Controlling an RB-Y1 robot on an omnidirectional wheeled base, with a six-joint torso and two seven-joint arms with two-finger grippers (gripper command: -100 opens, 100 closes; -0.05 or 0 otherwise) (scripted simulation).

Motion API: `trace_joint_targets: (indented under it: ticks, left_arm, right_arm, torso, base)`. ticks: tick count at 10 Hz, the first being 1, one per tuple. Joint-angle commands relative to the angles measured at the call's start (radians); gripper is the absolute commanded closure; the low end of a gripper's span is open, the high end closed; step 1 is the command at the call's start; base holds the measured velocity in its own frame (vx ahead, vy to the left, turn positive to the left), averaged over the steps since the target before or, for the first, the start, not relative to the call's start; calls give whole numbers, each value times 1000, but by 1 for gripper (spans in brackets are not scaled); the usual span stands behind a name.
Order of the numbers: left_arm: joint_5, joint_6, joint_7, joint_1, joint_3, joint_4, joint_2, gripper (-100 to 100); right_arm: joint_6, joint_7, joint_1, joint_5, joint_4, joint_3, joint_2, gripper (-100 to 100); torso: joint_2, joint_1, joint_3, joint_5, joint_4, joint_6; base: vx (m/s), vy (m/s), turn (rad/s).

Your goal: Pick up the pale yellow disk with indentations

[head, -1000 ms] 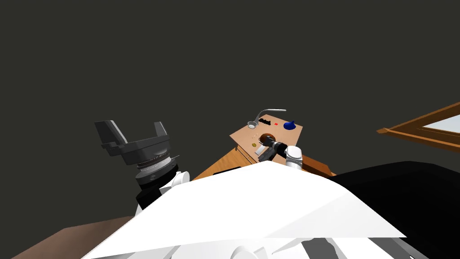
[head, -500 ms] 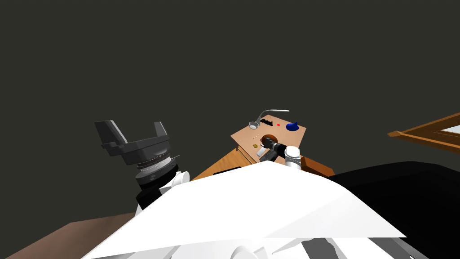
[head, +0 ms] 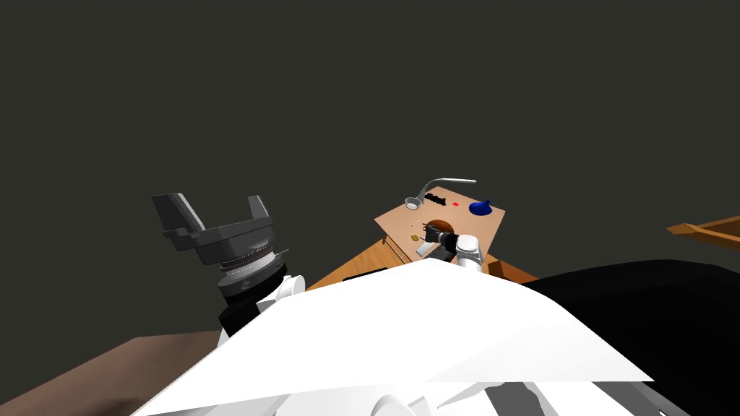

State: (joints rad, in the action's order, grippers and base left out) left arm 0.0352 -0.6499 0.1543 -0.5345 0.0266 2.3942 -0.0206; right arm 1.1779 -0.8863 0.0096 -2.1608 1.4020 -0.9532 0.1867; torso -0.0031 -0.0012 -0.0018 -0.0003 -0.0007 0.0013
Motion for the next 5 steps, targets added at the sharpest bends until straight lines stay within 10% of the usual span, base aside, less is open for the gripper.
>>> trace_joint_targets:
  ticks: [1, 5]
  left_arm:
    - [0, 0, 0, 0, 0, 0, 0, 0]
    - [0, 0, 0, 0, 0, 0, 0, 0]
  right_arm:
    - [2, -7, -3, -50, -8, -3, 2, -100]
    - [18, -33, -20, -167, -44, -19, 5, -100]
  torso:
    - [0, 0, 0, 0, 0, 0]
    - [0, 0, 0, 0, 0, 0]
  base:
    - [18, -11, -25]
    - [21, -6, 59]
